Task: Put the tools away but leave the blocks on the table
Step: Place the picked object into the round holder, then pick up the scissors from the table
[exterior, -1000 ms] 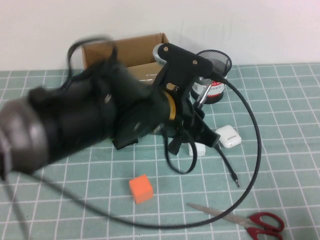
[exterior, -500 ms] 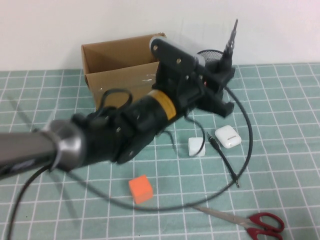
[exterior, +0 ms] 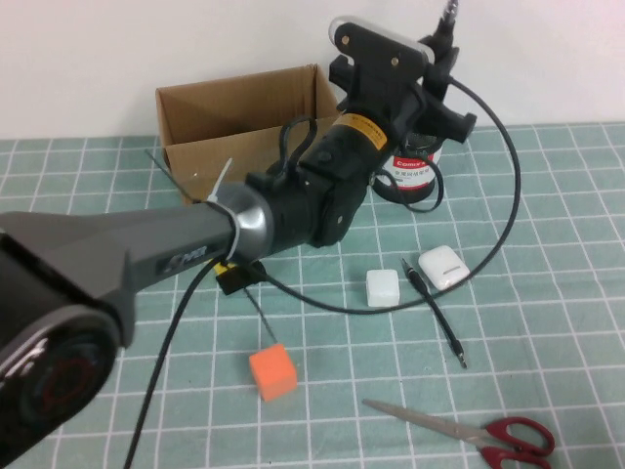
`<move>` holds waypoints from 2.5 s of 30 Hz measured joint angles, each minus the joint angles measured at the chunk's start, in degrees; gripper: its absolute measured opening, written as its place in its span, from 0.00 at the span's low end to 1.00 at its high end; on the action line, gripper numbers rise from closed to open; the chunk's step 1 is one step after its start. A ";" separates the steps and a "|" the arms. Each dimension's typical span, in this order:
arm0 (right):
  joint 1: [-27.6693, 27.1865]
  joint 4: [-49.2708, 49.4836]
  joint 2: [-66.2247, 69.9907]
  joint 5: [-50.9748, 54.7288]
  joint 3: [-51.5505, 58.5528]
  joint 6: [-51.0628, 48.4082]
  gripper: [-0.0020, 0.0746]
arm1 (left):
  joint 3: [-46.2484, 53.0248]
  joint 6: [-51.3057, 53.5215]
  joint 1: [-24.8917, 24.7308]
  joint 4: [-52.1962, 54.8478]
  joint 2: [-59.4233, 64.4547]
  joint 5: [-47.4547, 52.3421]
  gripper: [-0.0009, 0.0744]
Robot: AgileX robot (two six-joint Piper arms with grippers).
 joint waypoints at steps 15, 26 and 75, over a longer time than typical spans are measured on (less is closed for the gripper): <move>0.00 0.00 0.00 0.00 0.00 0.00 0.01 | -9.04 1.70 2.04 -4.81 7.82 4.85 0.25; 0.00 0.00 0.00 0.00 0.00 0.00 0.01 | -9.16 1.80 2.04 -5.49 9.61 5.75 0.25; 0.00 0.00 0.00 0.00 0.00 0.00 0.01 | 33.97 6.30 4.93 -7.43 -55.92 55.47 0.01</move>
